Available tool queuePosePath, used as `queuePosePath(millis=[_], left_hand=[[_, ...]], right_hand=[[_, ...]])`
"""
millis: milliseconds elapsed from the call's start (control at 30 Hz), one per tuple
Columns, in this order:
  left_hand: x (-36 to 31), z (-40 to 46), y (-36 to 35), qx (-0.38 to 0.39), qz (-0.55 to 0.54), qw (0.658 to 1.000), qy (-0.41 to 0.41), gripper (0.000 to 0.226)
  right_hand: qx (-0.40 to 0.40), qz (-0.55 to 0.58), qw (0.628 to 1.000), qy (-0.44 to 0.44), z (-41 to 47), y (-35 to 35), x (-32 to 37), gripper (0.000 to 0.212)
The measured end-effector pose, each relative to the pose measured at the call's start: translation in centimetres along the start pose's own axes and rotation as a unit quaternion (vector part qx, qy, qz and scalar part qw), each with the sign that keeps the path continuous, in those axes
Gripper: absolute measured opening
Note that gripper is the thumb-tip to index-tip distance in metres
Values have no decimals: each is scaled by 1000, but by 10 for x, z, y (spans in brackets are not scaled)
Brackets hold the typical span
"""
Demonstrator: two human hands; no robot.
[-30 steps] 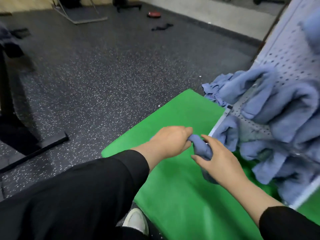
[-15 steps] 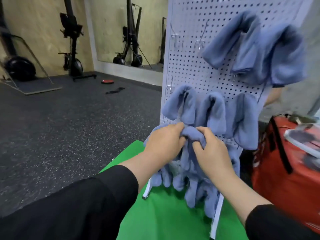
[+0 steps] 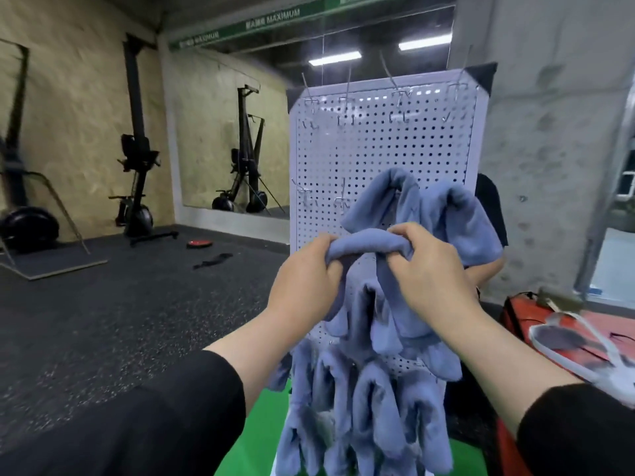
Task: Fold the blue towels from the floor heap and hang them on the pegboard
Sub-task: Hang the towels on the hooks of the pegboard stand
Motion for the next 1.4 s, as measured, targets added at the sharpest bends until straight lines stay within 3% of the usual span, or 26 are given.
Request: queuePosePath(millis=[67, 167, 367, 733, 900, 1067, 1300, 1400], left_hand=[[13, 9, 7, -18, -13, 999, 42, 12], [29, 20, 12, -23, -7, 997, 76, 27], [65, 45, 22, -58, -20, 991, 116, 13], [102, 180, 76, -203, -39, 974, 96, 19], [138, 228, 47, -166, 17, 976, 142, 17], [194, 190, -14, -71, 63, 982, 163, 15], [206, 143, -53, -67, -79, 980, 172, 5], [198, 127, -57, -59, -159, 971, 171, 18]], right_hand=[[16, 8, 1000, -8, 11, -9, 1, 24], [23, 52, 998, -19, 26, -30, -4, 27], [38, 78, 996, -17, 44, -68, 8, 34], [-59, 148, 986, 44, 133, -120, 94, 40], [-77, 104, 991, 38, 166, -157, 98, 59], [-18, 50, 999, 4, 159, -216, 55, 60], [-37, 127, 990, -42, 144, -244, 22, 35], [-26, 124, 991, -41, 143, -247, 18, 50]])
Point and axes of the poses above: each hand's wrist, its own z-axis towards the middle knuckle, its own y-axis out of the back of the hand, x = y × z, the point moved 9 cm from there along z, towards the middle knuckle, and after that the axes turned 8 degrees about -x, right-handed, at the moved point
